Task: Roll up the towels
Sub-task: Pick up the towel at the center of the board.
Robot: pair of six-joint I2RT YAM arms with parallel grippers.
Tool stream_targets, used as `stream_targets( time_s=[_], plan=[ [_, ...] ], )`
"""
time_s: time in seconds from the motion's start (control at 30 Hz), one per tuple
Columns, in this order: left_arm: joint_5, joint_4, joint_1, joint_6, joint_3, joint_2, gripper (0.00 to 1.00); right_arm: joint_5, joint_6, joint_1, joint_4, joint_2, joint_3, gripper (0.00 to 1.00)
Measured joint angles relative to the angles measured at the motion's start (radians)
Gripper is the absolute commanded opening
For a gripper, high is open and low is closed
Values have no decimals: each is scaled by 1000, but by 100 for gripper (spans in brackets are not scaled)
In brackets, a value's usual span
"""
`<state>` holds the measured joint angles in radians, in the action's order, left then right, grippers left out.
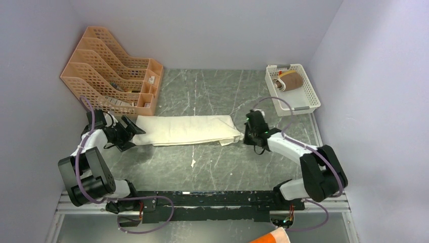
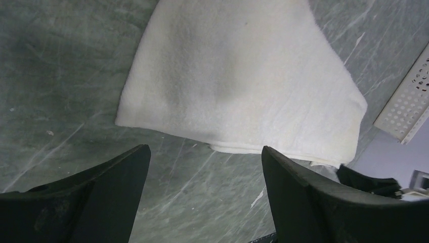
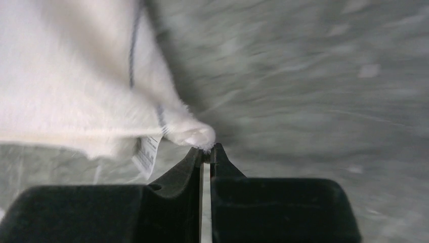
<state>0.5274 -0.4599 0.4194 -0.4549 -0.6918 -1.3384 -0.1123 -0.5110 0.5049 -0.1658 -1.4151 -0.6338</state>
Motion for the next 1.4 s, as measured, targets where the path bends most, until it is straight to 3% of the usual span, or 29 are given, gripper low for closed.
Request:
stream_targets(
  time_s=[0.13, 0.43, 0.7, 0.8, 1.0, 1.13, 1.27, 1.4],
  plan=[
    [0, 27, 0, -10, 34, -29, 90, -33, 42, -145, -74, 74, -23, 0],
    [-47, 105, -42, -74, 81, -54, 79, -41, 83, -179, -131, 97, -68, 0],
    [-53, 243, -110, -146, 138, -74, 50, -34, 104, -179, -148, 97, -69, 0],
    [-63, 275, -130, -159, 154, -76, 9, -34, 110, -181, -151, 97, -71, 0],
    [-76, 277, -140, -173, 158, -86, 7, -30, 118, -188, -155, 98, -81, 0],
    [-144, 185, -137, -143, 75, -87, 7, -28, 135, -212, -161, 99, -119, 0],
    [-163, 92, -123, -115, -181, -117, 7, -27, 157, -260, -169, 96, -228, 0],
    [-119, 108, -126, -122, -491, -158, 7, -33, 178, -268, -126, 87, -391, 0]
  ],
)
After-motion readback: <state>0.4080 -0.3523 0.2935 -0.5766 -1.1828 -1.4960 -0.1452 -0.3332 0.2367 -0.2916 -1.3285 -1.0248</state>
